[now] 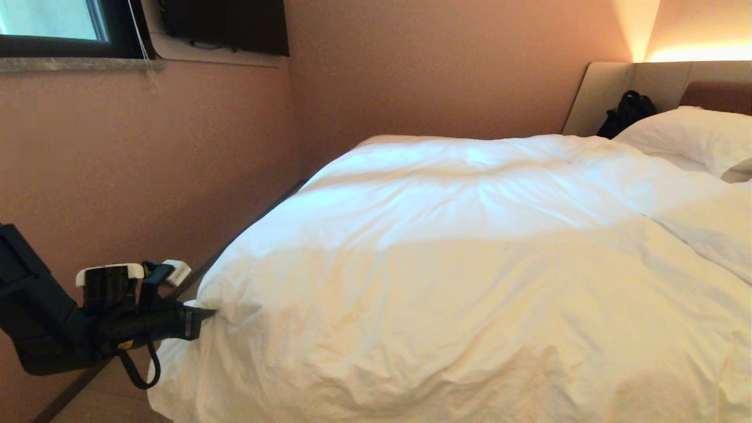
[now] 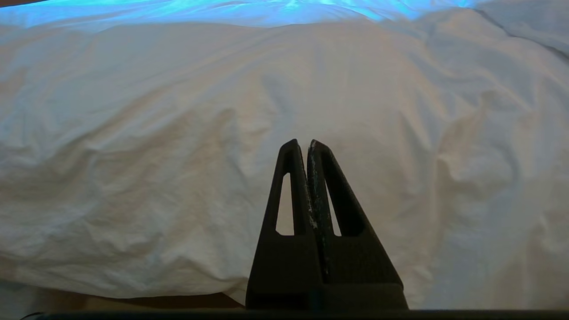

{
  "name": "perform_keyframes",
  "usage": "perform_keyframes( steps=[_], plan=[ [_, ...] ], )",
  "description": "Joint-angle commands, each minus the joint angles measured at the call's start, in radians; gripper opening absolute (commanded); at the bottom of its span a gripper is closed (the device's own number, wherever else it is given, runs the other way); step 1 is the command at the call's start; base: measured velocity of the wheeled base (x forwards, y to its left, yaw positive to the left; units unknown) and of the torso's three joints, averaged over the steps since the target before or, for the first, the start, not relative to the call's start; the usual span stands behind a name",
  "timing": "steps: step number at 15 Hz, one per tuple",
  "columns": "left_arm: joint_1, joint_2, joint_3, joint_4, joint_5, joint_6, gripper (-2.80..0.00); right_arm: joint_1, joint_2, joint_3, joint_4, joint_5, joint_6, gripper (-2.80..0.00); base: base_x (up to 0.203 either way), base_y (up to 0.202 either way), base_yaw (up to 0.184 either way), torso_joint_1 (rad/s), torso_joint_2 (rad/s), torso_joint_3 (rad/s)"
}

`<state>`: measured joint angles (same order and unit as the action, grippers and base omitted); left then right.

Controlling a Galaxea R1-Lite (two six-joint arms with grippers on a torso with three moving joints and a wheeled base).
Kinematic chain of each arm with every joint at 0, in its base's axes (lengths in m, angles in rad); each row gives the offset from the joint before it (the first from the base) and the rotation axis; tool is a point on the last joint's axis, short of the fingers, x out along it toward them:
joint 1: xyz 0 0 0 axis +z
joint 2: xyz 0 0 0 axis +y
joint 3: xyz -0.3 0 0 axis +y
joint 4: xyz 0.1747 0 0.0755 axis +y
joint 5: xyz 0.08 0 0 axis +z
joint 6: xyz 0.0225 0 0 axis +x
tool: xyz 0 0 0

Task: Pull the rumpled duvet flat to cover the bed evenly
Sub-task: Flatten the corners of the folded blanket

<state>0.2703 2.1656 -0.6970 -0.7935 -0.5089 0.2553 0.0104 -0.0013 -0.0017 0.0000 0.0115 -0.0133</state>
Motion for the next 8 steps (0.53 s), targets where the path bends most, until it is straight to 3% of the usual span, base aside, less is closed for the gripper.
perform_keyframes(
  steps=[1,8],
  plan=[
    [-0.003,-0.066,0.011,0.045,-0.003,0.0,-2.8,0.0,0.001,0.0,0.0,0.001,0.0,-2.8,0.0,0.0,0.0,0.0,0.0,0.0],
    [-0.015,-0.248,-0.027,0.153,-0.002,-0.066,-2.8,-0.001,0.001,0.0,0.0,0.001,0.0,-2.8,0.0,0.0,0.0,0.0,0.0,0.0]
  ],
)
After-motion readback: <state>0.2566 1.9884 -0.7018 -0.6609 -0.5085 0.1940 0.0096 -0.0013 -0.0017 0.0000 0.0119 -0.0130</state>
